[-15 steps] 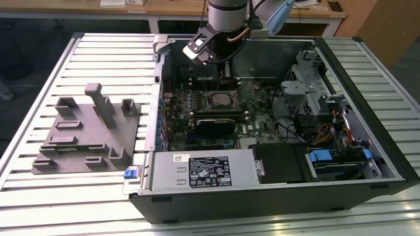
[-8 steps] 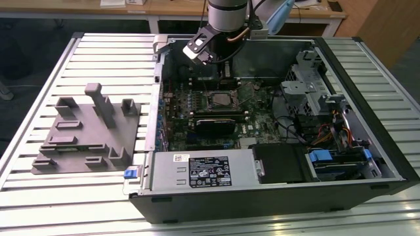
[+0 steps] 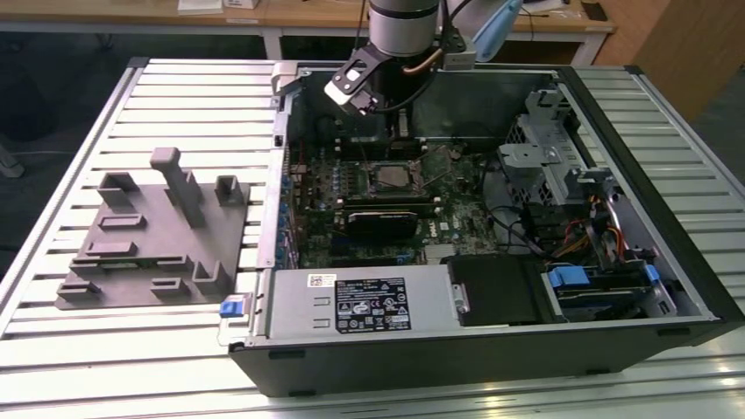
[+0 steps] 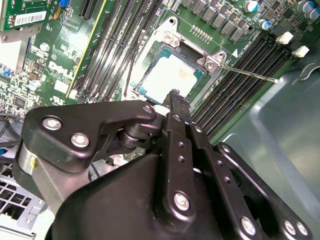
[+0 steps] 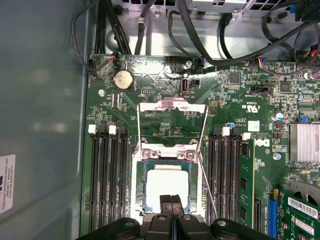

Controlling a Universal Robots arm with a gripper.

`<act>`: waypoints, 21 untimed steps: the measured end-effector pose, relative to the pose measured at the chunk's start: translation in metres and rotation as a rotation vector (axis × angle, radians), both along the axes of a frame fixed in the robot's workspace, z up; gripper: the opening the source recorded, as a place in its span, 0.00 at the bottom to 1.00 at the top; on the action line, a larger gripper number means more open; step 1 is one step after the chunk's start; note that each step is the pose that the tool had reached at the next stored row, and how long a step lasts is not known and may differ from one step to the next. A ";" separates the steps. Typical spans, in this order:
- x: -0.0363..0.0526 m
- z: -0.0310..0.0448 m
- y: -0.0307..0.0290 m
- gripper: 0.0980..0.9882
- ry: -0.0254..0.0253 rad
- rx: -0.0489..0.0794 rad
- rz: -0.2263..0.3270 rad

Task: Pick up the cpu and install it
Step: 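Close the cpu cover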

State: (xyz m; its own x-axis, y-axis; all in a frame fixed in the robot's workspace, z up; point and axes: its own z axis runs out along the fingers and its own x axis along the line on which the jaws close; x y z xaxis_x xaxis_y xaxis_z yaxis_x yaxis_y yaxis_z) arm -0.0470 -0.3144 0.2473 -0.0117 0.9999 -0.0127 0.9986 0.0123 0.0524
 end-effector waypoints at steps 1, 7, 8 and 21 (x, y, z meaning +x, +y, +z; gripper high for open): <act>0.0004 0.0001 0.0000 0.01 0.0001 0.000 0.000; 0.0049 0.0000 0.0000 0.01 0.0001 0.000 0.000; 0.0053 0.0000 0.0000 0.01 0.0001 0.000 0.000; 0.0122 0.0000 0.0000 0.01 0.0000 0.000 0.000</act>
State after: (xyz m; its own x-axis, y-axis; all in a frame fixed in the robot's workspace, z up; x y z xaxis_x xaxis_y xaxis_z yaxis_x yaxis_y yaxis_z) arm -0.0349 -0.3144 0.2473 -0.0117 0.9999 -0.0127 0.9986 0.0124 0.0523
